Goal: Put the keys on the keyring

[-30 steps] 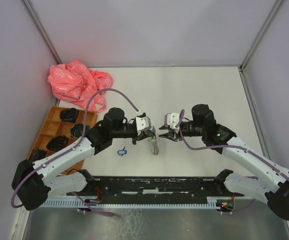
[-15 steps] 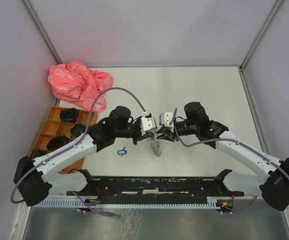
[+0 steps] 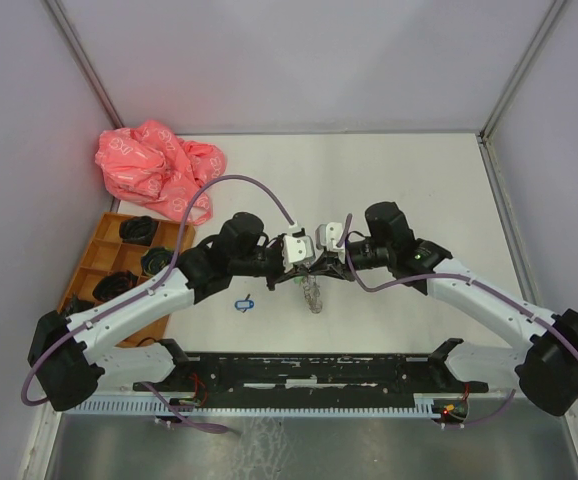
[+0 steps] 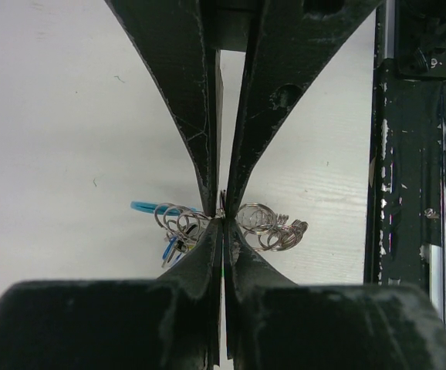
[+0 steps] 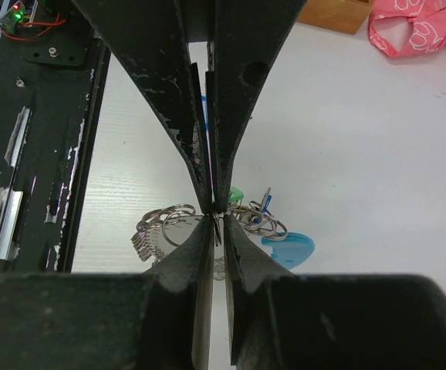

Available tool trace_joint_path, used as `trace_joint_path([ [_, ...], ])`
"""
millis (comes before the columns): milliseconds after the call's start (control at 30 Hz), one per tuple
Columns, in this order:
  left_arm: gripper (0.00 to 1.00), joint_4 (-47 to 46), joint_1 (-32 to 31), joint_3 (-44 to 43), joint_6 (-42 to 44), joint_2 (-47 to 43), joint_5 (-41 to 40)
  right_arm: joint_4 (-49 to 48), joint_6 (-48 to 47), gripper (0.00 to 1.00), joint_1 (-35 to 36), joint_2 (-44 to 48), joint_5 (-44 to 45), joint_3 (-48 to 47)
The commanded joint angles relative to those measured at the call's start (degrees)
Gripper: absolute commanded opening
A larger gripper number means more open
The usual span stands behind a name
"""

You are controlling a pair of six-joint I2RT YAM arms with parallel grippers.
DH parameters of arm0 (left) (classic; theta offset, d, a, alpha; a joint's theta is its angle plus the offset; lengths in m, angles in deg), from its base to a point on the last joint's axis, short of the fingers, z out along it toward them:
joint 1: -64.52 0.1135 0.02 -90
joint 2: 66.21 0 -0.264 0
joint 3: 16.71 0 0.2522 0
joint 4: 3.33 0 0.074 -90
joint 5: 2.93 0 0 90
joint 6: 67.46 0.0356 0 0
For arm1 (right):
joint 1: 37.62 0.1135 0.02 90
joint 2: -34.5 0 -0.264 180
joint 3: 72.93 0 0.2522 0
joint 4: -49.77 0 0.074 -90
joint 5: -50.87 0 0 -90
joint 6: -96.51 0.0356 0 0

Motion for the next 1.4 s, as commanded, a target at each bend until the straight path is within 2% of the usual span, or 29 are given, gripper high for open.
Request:
trace_joint_path([
  [0,0.03,-1.2,-0.3,-2.5,2.1,0.2,2.7,-2.3,0.6,0.14,0.0,-0.7,-2.4,-2.9],
  [167,0.03,-3.0,-0.4,-1.4,0.8,-0.3,0.8,-1.1,-0.6,0.01,0.0,-0.7,-1.7,-2.6],
  [233,0.03,-5.3,-0.3,-0.1,-0.6,-1.3,-0.1,-1.1,-0.7,0.01,0.0,-0.3,-1.5,-2.2],
  [300,0.09,-9.0,0.3,2.1,-2.2,-2.9,0.6,-1.4,-0.9,0.01,0.0,0.4,-1.4,-1.5],
  [433,0.18,-21.4,5.3,8.8,-8.0,-6.7,6.4,-6.2,0.7,0.01,-0.2,2.6,-0.2,1.2],
  [533,0.21,-29.7,8.4,14.2,-12.9,-7.6,10.4,-10.1,2.0,0.01,-0.4,3.9,-0.5,3.3],
  [600,0.27,-31.5,8.7,15.1,-13.3,-7.4,13.2,-12.0,2.7,0.01,-0.4,4.2,-1.1,4.2],
  [800,0.34,-34.9,9.3,17.4,-13.0,-6.8,15.7,-17.7,4.7,0.01,-0.8,4.7,-1.8,6.7],
  [1000,0.34,-34.7,10.5,17.2,-12.3,-4.3,17.0,-21.1,6.0,0.01,-0.8,5.3,-2.9,7.9],
  [1367,0.25,-34.8,12.1,17.0,-11.9,-2.3,19.7,-22.4,6.2,0.01,-1.0,5.6,-4.7,8.6],
])
